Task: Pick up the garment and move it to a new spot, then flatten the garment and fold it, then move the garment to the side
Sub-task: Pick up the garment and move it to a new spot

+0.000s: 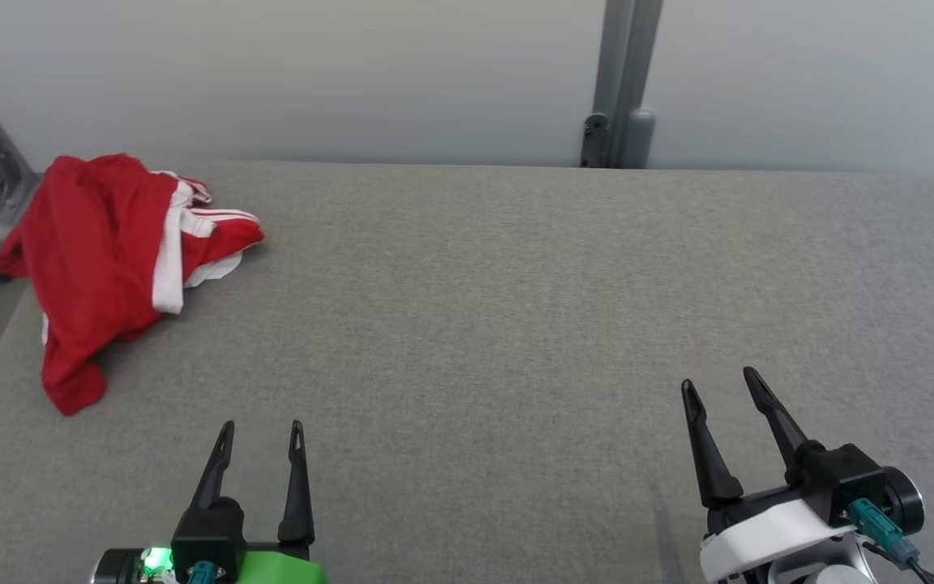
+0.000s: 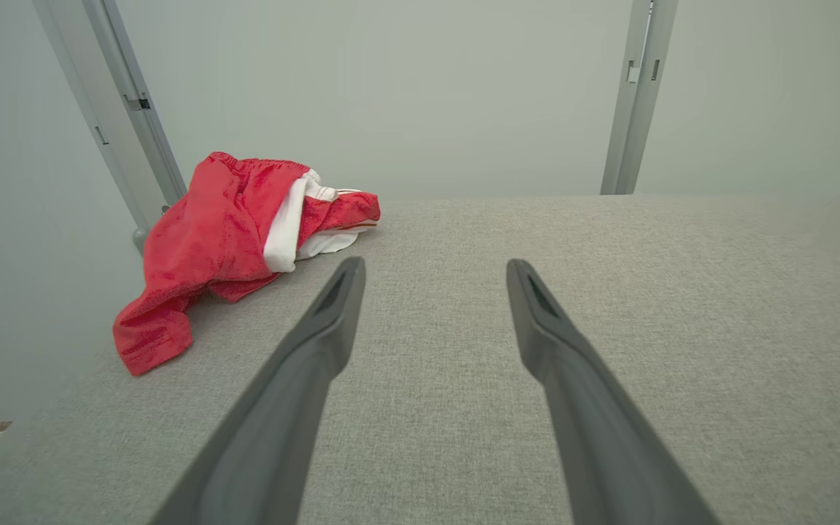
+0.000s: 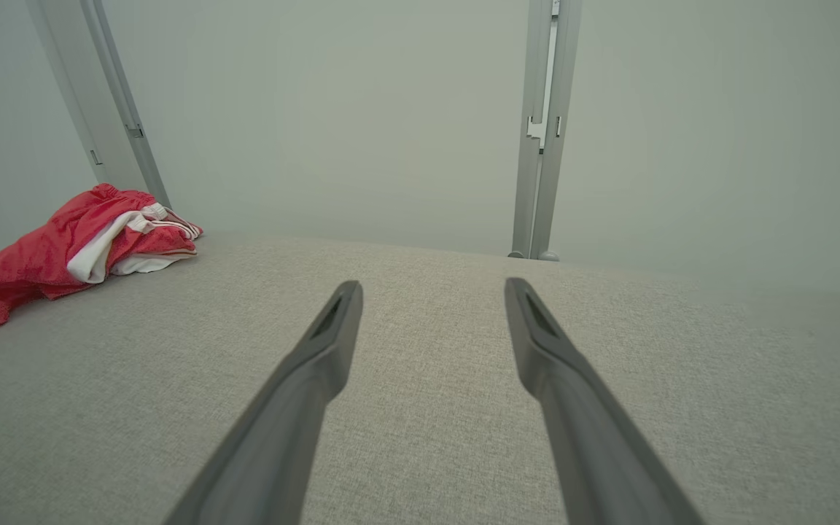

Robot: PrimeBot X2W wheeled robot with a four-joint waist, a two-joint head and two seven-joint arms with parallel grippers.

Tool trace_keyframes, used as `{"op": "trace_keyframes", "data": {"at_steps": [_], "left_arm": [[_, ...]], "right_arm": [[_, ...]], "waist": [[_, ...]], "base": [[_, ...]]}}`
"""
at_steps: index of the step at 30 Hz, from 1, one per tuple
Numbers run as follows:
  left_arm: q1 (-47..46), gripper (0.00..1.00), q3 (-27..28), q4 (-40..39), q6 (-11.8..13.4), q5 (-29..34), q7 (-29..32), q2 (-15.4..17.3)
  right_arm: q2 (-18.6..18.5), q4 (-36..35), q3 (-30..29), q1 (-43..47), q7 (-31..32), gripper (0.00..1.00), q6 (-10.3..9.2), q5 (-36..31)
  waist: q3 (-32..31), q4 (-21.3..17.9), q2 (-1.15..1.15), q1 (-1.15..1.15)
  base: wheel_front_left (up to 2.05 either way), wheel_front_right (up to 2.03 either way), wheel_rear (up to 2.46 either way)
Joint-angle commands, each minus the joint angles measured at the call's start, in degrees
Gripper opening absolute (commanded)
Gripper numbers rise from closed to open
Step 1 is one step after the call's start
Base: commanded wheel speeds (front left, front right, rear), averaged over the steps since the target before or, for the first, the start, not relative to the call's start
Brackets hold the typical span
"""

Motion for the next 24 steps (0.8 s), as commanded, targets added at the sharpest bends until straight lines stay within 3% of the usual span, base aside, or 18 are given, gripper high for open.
{"op": "trace_keyframes", "data": {"at_steps": [1,12,24], "left_arm": [[-0.6,1.0,0.3,-0.2,0.3,0.4,-0.1,0.5],[0.8,1.0,1.9,-1.2,0.6,-0.4,-0.1,0.6],[1.9,1.0,2.7,-2.8,1.4,-1.5,-0.1,0.3]], "right_arm": [[-0.2,-0.3,-0.1,0.4,-0.2,1.0,0.0,0.0],[-0.2,-0.2,2.9,-0.8,-0.2,1.0,0.0,0.3],[-0.2,1.2,5.5,-2.3,-0.2,1.0,0.0,-0.7]], "waist": [[0.1,6.9,0.0,0.0],[0.1,21.1,0.0,0.0],[1.1,21.9,0.0,0.0]], "base": [[0.0,0.0,0.0],[0.0,0.0,0.0],[0.0,0.0,0.0]]}}
